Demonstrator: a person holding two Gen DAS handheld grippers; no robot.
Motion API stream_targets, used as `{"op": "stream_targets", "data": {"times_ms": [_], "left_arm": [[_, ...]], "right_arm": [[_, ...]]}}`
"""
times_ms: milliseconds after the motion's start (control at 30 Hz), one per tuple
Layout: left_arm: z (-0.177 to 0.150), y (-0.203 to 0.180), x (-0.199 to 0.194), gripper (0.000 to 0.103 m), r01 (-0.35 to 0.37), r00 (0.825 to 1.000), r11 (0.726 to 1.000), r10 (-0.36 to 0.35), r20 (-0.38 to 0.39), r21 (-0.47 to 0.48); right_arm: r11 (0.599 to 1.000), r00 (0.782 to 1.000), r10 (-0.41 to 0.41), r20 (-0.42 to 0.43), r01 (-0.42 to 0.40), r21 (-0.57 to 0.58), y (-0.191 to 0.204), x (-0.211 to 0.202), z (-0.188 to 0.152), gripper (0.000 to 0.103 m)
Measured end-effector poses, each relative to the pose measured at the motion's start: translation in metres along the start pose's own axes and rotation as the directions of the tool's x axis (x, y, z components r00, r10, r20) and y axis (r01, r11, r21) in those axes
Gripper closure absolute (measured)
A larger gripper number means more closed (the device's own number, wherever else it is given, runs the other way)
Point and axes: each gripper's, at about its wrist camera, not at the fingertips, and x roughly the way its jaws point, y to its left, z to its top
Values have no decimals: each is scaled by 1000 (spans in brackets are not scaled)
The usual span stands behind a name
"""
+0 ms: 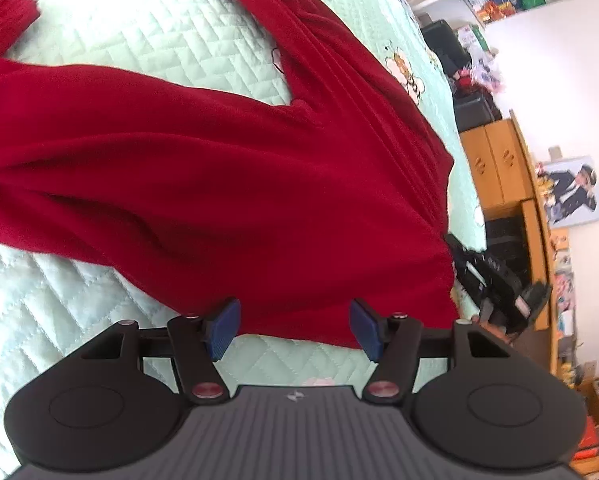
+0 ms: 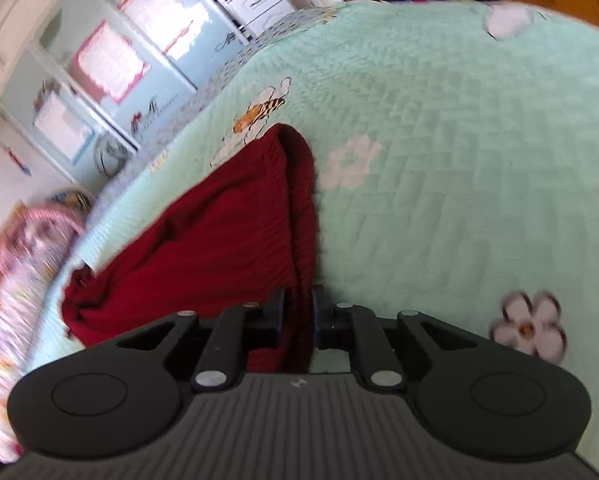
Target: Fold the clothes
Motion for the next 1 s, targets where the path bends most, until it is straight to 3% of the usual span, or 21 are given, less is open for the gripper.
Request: {"op": "stream_targets", "data": {"times_ms": [100, 300, 400, 467, 633, 667, 800, 867, 1000], "left_arm": [[-5, 1, -8, 40, 5, 1000, 1000, -5, 8, -11], [-16, 8, -23, 40, 4, 1000, 1000, -4, -3, -27], [-21, 11, -26, 40, -2, 1000, 999, 2, -2, -49], [-24, 14, -28, 40, 2, 1000, 998, -2, -1, -70], [-29, 12, -30, 40, -4, 1000, 997, 4, 0, -74], [-30, 12, -30, 40, -7, 1000, 997, 7, 0, -74], [-32, 10, -28, 40, -19, 1000, 996, 19, -1, -83], [-32, 10, -28, 40, -25, 1000, 996, 25, -2, -85], [-32, 7, -27, 40, -40, 999, 996, 40, -8, -76]], "right_arm": [[997, 998, 43, 34, -45, 60, -2, -39, -13, 78], [976, 997, 75, 2, -74, 204, -12, -97, -56, 65], [946, 990, 133, -50, -112, 304, -15, -91, -74, 61], [936, 988, 125, -89, -88, 340, -11, -77, -82, 60], [879, 989, 143, -46, -105, 466, -11, -51, -92, 60], [872, 989, 140, -34, -107, 478, -11, -49, -93, 61], [851, 989, 149, 20, -139, 506, -18, -43, -97, 92], [856, 987, 154, 47, -157, 492, -23, -46, -99, 93], [903, 996, 55, 76, -82, 422, -21, -79, -89, 93]]}}
